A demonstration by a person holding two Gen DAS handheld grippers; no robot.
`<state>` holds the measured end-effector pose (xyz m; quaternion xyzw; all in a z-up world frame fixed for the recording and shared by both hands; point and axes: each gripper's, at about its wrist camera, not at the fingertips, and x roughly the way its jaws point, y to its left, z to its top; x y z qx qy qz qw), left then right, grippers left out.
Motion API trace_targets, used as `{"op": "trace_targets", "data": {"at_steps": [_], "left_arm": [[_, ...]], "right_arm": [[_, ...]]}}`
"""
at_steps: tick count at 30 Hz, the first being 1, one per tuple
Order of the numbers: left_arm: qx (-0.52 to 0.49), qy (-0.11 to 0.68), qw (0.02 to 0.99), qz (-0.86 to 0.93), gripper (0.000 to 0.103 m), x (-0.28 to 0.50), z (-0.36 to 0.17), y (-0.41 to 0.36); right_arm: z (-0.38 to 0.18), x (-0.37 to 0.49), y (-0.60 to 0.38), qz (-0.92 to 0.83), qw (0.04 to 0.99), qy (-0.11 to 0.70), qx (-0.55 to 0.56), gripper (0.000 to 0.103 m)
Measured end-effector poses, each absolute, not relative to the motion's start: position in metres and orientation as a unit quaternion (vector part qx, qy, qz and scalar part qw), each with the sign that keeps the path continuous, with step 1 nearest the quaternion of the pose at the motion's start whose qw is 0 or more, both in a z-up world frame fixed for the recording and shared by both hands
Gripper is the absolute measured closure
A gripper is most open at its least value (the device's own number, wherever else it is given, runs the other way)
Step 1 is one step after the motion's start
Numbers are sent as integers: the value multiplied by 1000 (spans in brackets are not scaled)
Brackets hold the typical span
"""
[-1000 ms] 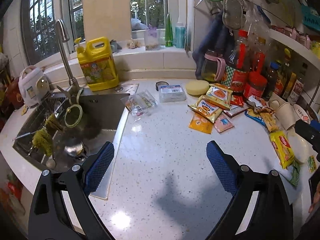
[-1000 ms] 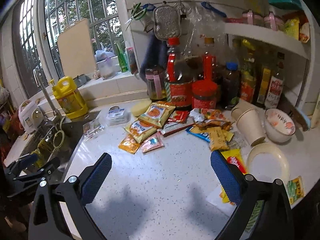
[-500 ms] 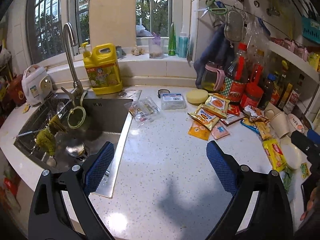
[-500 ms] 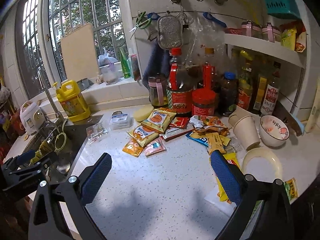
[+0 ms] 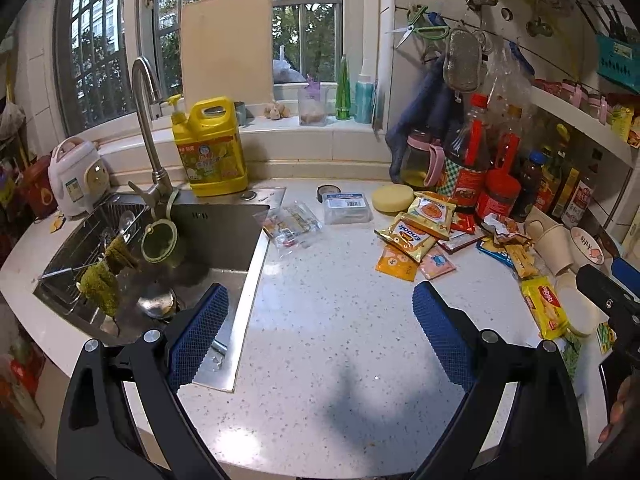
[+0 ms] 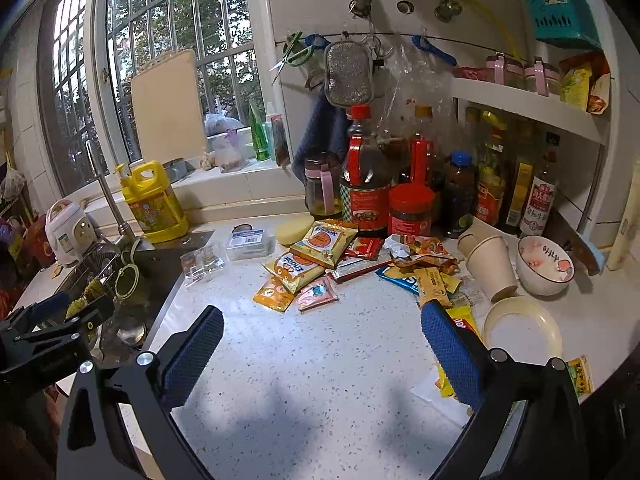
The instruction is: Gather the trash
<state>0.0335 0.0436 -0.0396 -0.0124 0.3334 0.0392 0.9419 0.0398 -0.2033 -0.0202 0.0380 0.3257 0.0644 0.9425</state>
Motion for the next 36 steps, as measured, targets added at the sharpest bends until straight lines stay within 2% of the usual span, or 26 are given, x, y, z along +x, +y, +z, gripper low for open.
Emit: {"op": "trace_targets", "data": {"at_steps": [36], "left_arm": [[-8, 323, 946, 31, 12, 25, -30, 42]], "right_arm": [[-11, 29, -203, 55, 947, 315, 33, 5]]}}
